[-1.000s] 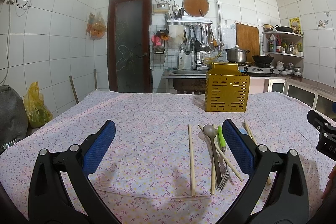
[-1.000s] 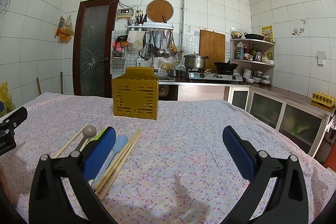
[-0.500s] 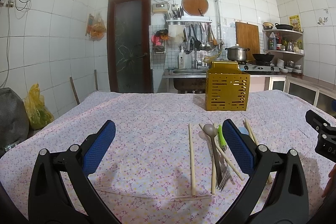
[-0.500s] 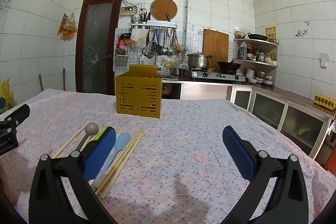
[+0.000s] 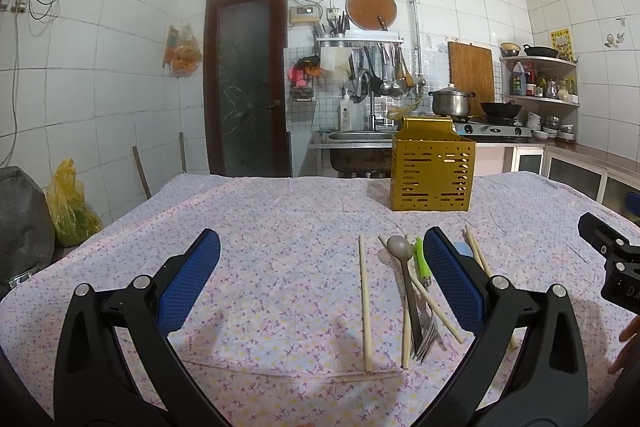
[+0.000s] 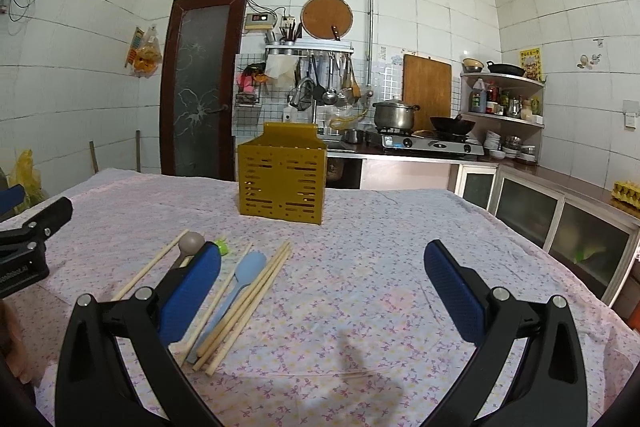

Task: Organize utensils

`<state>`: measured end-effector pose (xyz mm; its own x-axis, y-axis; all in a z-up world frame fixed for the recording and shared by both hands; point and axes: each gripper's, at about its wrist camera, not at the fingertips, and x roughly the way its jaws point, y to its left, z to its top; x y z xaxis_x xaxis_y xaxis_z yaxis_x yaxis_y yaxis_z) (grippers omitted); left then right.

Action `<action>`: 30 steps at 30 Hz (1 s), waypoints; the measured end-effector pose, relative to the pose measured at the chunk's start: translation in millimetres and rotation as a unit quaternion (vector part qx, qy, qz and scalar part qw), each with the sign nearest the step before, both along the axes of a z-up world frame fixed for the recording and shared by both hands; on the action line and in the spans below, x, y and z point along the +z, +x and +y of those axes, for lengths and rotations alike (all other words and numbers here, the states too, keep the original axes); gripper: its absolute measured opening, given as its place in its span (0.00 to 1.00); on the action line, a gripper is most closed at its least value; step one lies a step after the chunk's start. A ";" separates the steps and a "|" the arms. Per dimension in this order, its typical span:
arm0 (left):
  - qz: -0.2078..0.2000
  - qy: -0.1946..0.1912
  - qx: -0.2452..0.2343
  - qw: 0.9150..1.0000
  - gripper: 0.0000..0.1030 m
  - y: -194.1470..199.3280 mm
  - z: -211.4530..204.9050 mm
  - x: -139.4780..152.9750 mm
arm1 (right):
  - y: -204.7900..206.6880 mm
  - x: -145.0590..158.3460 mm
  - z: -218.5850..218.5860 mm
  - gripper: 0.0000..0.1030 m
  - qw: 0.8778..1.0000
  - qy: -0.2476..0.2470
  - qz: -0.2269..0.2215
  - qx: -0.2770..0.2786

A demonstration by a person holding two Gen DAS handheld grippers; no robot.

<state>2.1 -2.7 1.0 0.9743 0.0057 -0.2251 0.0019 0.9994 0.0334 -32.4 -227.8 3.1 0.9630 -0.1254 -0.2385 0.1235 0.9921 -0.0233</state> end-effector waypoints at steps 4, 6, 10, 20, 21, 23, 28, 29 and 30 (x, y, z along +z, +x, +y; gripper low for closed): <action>0.002 -0.001 -0.003 1.000 0.95 -0.6 -0.7 0.1 | 6.7 -1.3 2.2 0.96 1.000 -0.002 0.018 0.005; 0.006 -0.002 -0.006 1.000 0.95 -0.2 -0.4 0.0 | 10.8 -2.4 3.2 0.96 1.000 -0.002 0.028 0.009; 0.037 -0.008 -0.014 0.999 0.95 11.1 1.8 -0.9 | 26.7 -5.8 4.6 0.96 0.998 0.008 0.068 0.016; 0.116 -0.009 -0.045 0.992 0.95 72.2 14.1 6.9 | 92.8 -7.4 18.7 0.96 0.987 0.029 0.154 -0.022; 0.121 -0.008 -0.047 0.991 0.95 81.2 15.0 9.4 | 101.3 -6.3 19.0 0.96 0.986 0.031 0.164 -0.025; 0.139 -0.003 -0.051 0.989 0.95 98.8 14.2 11.4 | 115.8 -5.2 16.6 0.96 0.983 0.039 0.177 -0.031; 0.194 -0.011 -0.059 0.979 0.95 151.8 8.2 3.4 | 155.2 -20.4 5.1 0.96 0.967 0.036 0.244 -0.058; 0.205 -0.009 -0.059 0.977 0.95 161.0 5.9 -0.7 | 161.5 -25.5 0.8 0.96 0.964 0.044 0.255 -0.063; 0.215 -0.006 -0.059 0.975 0.95 168.1 2.7 -5.6 | 164.9 -28.6 -2.0 0.96 0.962 0.049 0.260 -0.069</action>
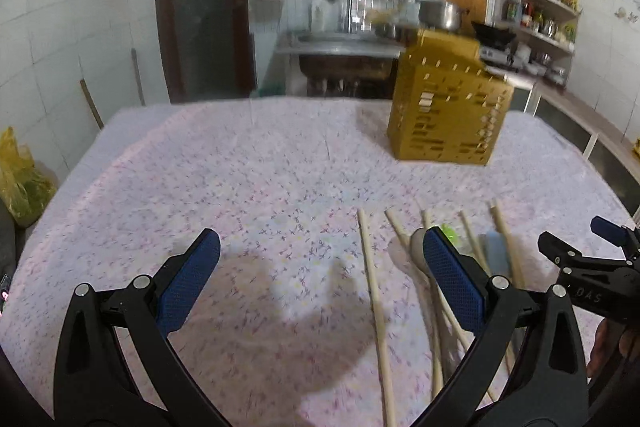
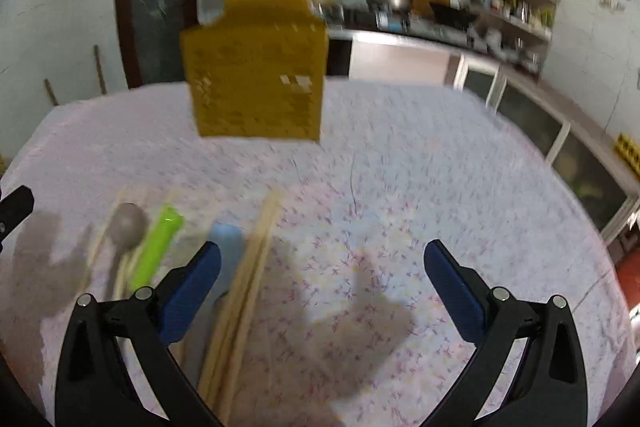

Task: Organize utensils
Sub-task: 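Grasp a wooden chopstick with the left tool while the right tool grasps another chopstick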

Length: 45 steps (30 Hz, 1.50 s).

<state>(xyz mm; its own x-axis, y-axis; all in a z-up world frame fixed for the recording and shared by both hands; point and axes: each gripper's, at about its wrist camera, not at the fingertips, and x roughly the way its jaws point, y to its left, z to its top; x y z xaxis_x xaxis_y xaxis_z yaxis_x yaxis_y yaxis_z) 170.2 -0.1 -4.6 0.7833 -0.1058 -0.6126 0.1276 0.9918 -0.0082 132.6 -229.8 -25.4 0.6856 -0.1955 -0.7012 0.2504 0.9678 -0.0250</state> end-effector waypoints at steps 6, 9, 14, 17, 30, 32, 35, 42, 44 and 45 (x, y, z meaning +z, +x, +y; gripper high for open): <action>0.070 0.001 0.003 0.998 0.95 28.9 -2.1 -32.4 | 18.5 -27.7 -7.6 0.96 0.999 0.005 0.041 -0.013; 0.088 0.006 0.007 0.996 0.95 33.5 -0.8 -47.1 | 19.4 -31.4 -8.4 0.96 0.999 0.022 0.046 -0.011; 0.111 0.012 0.011 0.994 0.95 40.0 -0.8 -57.8 | 19.3 -32.1 -10.5 0.96 0.997 0.044 0.054 -0.026; 0.128 0.010 0.009 0.992 0.95 45.2 0.1 -62.2 | 17.7 -34.9 -12.2 0.96 0.997 0.050 0.056 -0.030; 0.147 0.029 0.012 0.989 0.96 51.2 -4.7 -69.3 | 24.6 -38.7 -12.0 0.91 0.996 0.049 0.068 -0.021; 0.146 0.031 0.016 0.989 0.96 53.1 -6.6 -68.7 | 27.1 -35.4 -8.9 0.73 0.997 0.044 0.063 -0.011; 0.139 0.028 0.015 0.990 0.86 55.8 -6.1 -66.7 | 32.0 -31.9 -3.9 0.56 0.997 0.047 0.061 0.002; 0.143 0.023 -0.002 0.989 0.58 58.2 -16.7 -60.8 | 46.4 -29.0 0.5 0.30 0.996 0.058 0.068 0.010; 0.153 0.017 -0.002 0.988 0.46 63.3 -18.2 -58.9 | 52.5 -28.4 -1.7 0.23 0.995 0.065 0.075 0.008; 0.162 0.011 -0.002 0.987 0.42 66.7 -18.6 -57.1 | 55.4 -27.5 -3.0 0.22 0.994 0.069 0.079 0.007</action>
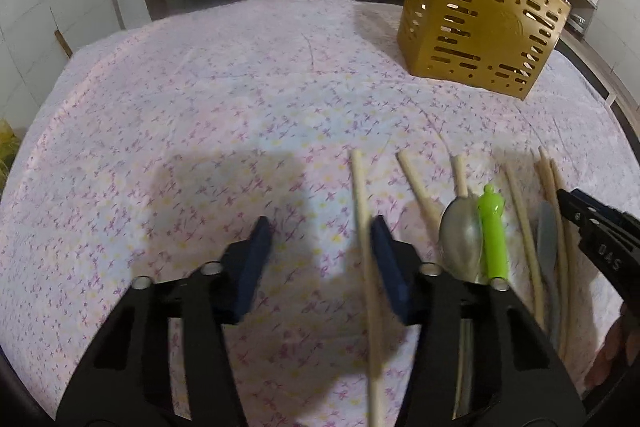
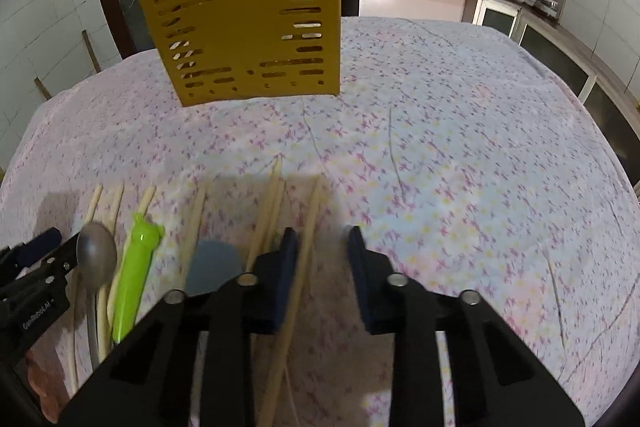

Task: Organize utensils
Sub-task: 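Grasp a wooden chopstick with the left tool while the right tool grasps another chopstick, then carry both chopsticks over the yellow holder and open both tools to drop them in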

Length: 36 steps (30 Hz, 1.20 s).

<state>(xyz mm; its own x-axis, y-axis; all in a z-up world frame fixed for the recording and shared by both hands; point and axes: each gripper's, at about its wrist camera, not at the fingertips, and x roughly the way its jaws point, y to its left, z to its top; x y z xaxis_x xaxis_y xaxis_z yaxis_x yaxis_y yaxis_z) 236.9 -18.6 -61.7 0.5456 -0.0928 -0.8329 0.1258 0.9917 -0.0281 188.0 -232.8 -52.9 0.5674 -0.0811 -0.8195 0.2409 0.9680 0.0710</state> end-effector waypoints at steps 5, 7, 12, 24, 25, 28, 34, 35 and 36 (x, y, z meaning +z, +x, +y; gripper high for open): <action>0.037 -0.033 0.003 0.999 0.07 14.0 0.1 3.5 | 1.9 0.9 -5.0 0.08 1.000 0.026 -0.001 -0.002; 0.037 -0.036 0.002 0.999 0.06 13.4 -1.7 3.0 | -1.1 0.7 -5.5 0.07 0.999 0.033 -0.007 -0.001; 0.019 -0.042 0.013 0.999 0.04 5.9 -1.1 4.5 | -14.9 8.9 -9.7 0.06 0.998 0.039 -0.041 0.002; -0.148 -0.066 0.010 0.987 0.04 -65.4 12.9 74.7 | -73.9 73.8 -31.0 0.06 0.980 0.057 -0.191 0.007; -0.158 -0.067 0.010 0.985 0.04 -69.6 14.1 79.2 | -77.8 77.4 -31.7 0.06 0.978 0.054 -0.200 0.007; -0.184 -0.073 0.008 0.980 0.04 -85.5 17.1 91.0 | -93.1 87.2 -31.1 0.06 0.973 0.041 -0.226 0.009; -0.227 -0.074 0.008 0.971 0.04 -110.2 16.3 108.3 | -118.6 103.7 -31.6 0.06 0.958 0.025 -0.286 0.009; -0.234 -0.076 0.009 0.969 0.04 -112.4 15.6 112.5 | -120.9 107.8 -31.5 0.06 0.955 0.024 -0.296 0.009; -0.241 -0.078 0.008 0.967 0.04 -114.0 15.4 115.7 | -122.1 114.3 -32.2 0.06 0.951 0.020 -0.307 0.008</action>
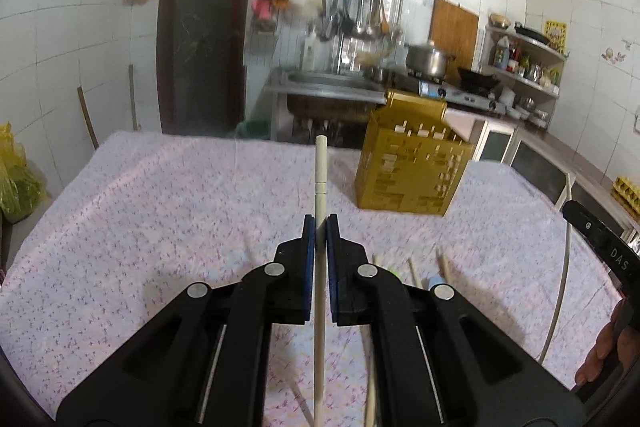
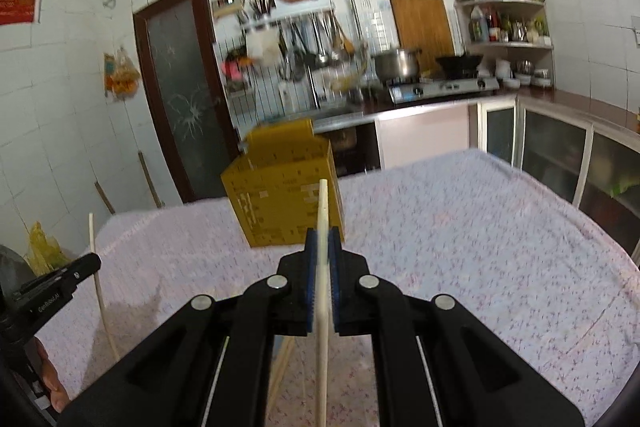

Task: Organize utensils
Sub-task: 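Carry both chopsticks over the yellow holder and open both tools to drop them in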

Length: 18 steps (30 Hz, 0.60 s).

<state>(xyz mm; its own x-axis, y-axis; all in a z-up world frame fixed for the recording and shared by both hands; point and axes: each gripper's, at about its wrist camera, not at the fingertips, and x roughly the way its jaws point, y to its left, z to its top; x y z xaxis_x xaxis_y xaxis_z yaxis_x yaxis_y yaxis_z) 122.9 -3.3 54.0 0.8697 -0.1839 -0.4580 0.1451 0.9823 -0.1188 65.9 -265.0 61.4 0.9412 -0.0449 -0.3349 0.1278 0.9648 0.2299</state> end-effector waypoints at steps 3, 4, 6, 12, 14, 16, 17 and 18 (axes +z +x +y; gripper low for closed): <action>-0.031 -0.003 -0.008 0.999 0.04 -1.6 -3.7 20.0 | 3.3 18.4 -2.7 0.06 1.000 -0.005 -0.024 -0.002; -0.040 -0.007 -0.012 0.999 0.04 0.0 -5.4 28.7 | 5.8 22.7 -3.9 0.06 1.000 -0.006 -0.029 -0.003; -0.052 -0.014 -0.021 0.998 0.04 7.1 -12.1 46.0 | 15.2 36.4 -6.0 0.06 0.999 -0.008 -0.043 -0.003; -0.095 -0.022 -0.041 0.994 0.04 44.1 -38.9 103.3 | 53.4 84.6 -13.3 0.06 0.996 -0.018 -0.093 0.005; -0.104 -0.027 -0.047 0.993 0.04 60.3 -48.7 119.9 | 67.1 99.6 -13.8 0.06 0.994 -0.026 -0.109 0.006; -0.116 -0.029 -0.052 0.991 0.04 81.9 -62.9 137.2 | 88.1 115.2 -16.6 0.06 0.991 -0.031 -0.128 0.006; -0.126 -0.026 -0.051 0.990 0.04 92.1 -70.9 144.0 | 100.1 121.3 -18.8 0.06 0.990 -0.032 -0.138 0.007; -0.132 -0.024 -0.050 0.990 0.04 100.4 -76.9 148.4 | 108.2 125.0 -19.3 0.06 0.989 -0.032 -0.145 0.007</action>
<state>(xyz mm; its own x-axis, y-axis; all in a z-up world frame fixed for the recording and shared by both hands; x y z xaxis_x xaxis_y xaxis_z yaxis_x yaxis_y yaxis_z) 223.2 -80.1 202.4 0.9341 -0.2917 -0.2057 0.2741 0.9554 -0.1098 174.1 -284.3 186.4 0.9979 -0.0437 -0.0484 0.0523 0.9799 0.1924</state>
